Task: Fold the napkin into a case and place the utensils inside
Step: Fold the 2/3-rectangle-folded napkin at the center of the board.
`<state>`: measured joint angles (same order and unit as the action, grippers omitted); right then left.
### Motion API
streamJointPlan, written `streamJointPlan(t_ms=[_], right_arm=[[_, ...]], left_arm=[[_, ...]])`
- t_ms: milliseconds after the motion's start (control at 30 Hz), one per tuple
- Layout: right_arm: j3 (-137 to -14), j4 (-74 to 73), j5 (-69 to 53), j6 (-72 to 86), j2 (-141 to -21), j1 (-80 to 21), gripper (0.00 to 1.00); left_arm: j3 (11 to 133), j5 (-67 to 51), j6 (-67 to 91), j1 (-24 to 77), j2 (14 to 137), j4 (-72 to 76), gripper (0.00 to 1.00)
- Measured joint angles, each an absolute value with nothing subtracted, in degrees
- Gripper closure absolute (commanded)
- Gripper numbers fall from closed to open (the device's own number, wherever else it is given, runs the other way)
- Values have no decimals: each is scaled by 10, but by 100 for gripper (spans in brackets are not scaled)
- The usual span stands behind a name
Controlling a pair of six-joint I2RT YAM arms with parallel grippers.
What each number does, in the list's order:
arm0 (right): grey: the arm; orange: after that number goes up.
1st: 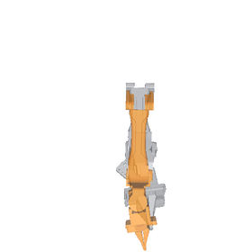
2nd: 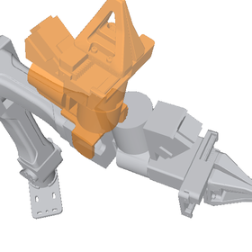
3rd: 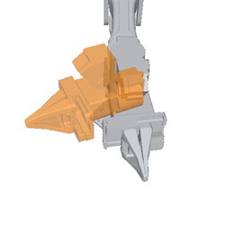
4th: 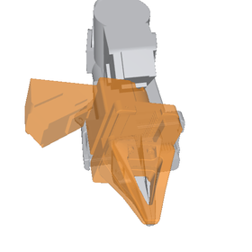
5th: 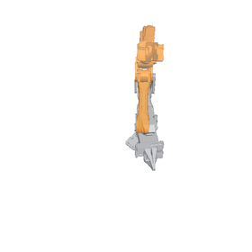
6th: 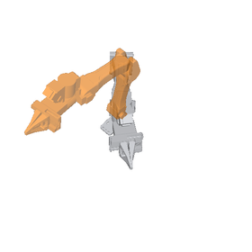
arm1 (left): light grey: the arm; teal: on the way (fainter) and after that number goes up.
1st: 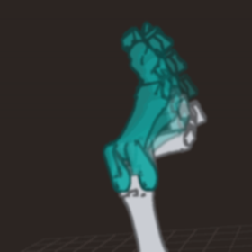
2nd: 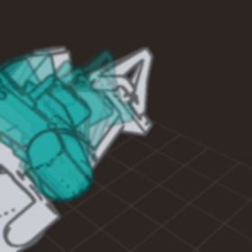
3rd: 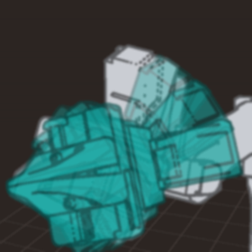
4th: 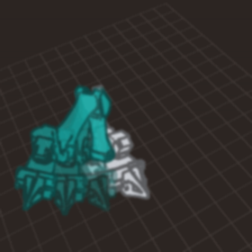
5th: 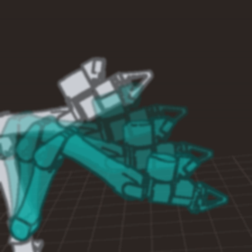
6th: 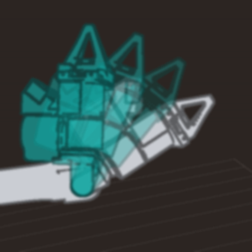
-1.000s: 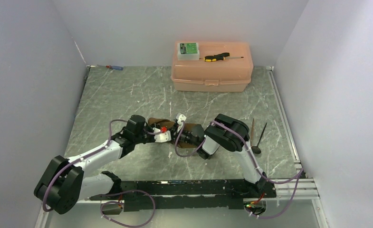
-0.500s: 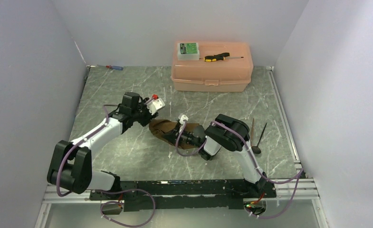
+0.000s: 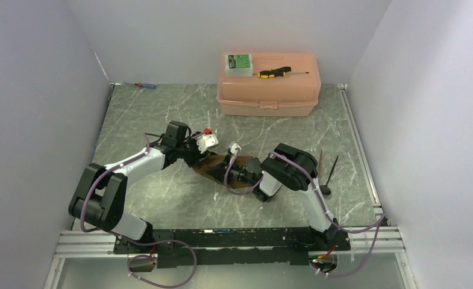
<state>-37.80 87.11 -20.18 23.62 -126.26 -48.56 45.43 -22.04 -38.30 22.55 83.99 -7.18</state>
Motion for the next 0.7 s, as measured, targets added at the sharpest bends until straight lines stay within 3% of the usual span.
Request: streamJointPlan(t_ms=[133, 300, 433, 500, 700], right_arm=[[-379, 871, -211, 247, -1261, -485, 100], [-379, 871, -218, 262, -1255, -483, 100], [-379, 870, -226, 272, -1255, -481, 100], [-379, 870, -230, 277, -1254, -479, 100], [-380, 865, -241, 302, -1245, -465, 100]], left_arm=[[453, -209, -394, 231, 858, -50, 46], [449, -187, -411, 237, 877, -22, 58], [449, -177, -420, 238, 898, -13, 78], [449, -177, -424, 238, 903, -14, 96], [449, -174, -426, 243, 903, -12, 97]])
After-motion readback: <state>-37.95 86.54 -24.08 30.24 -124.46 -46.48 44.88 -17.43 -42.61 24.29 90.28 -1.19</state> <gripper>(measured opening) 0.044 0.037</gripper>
